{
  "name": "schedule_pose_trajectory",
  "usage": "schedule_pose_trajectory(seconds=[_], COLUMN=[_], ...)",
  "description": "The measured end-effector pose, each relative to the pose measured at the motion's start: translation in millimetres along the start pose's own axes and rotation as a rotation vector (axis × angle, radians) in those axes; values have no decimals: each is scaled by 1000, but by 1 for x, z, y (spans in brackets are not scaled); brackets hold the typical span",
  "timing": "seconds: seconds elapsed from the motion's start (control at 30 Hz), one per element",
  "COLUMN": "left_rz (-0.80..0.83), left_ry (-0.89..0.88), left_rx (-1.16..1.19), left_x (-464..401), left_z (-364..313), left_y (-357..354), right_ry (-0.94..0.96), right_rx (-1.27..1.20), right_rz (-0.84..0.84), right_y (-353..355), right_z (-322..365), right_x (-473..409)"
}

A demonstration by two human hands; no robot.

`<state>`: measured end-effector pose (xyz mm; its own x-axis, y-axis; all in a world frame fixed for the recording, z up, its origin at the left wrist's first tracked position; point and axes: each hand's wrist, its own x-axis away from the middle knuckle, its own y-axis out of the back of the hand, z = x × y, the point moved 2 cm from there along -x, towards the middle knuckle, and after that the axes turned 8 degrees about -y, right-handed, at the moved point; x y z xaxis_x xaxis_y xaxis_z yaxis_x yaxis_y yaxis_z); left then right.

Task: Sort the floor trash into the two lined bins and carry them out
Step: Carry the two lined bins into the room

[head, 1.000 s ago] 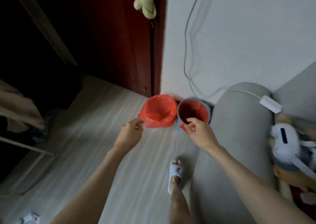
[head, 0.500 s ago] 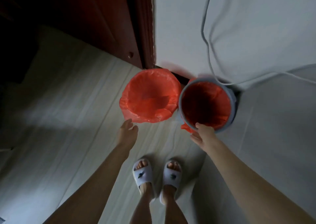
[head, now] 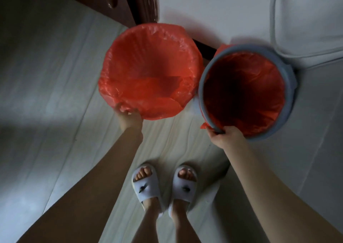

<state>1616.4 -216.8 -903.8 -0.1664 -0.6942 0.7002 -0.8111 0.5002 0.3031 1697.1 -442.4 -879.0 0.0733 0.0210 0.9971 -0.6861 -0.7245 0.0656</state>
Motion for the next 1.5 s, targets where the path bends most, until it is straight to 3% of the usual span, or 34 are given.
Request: schedule_pose_trajectory(seconds=[0.1, 0.23, 0.53, 0.8, 1.0, 1.27, 1.5], left_rz=[-1, 71, -102, -224, -353, -522, -765], left_ry=[75, 122, 270, 233, 205, 217, 190], left_rx=[141, 152, 168, 280, 495, 835, 1127], left_x=[-4, -13, 22, 99, 188, 297, 393], left_z=[0, -2, -10, -70, -108, -85, -18], left_y=[-2, -1, 56, 173, 281, 432, 589], right_ry=[5, 22, 5, 23, 16, 79, 178], right_rx=[-71, -120, 28, 261, 450, 847, 1151], right_rz=[-9, -10, -50, 79, 121, 150, 266], right_y=[0, -3, 2, -11, 0, 29, 80], right_z=[0, 0, -27, -75, -147, -246, -391], right_x=[-16, -16, 36, 165, 280, 395, 464])
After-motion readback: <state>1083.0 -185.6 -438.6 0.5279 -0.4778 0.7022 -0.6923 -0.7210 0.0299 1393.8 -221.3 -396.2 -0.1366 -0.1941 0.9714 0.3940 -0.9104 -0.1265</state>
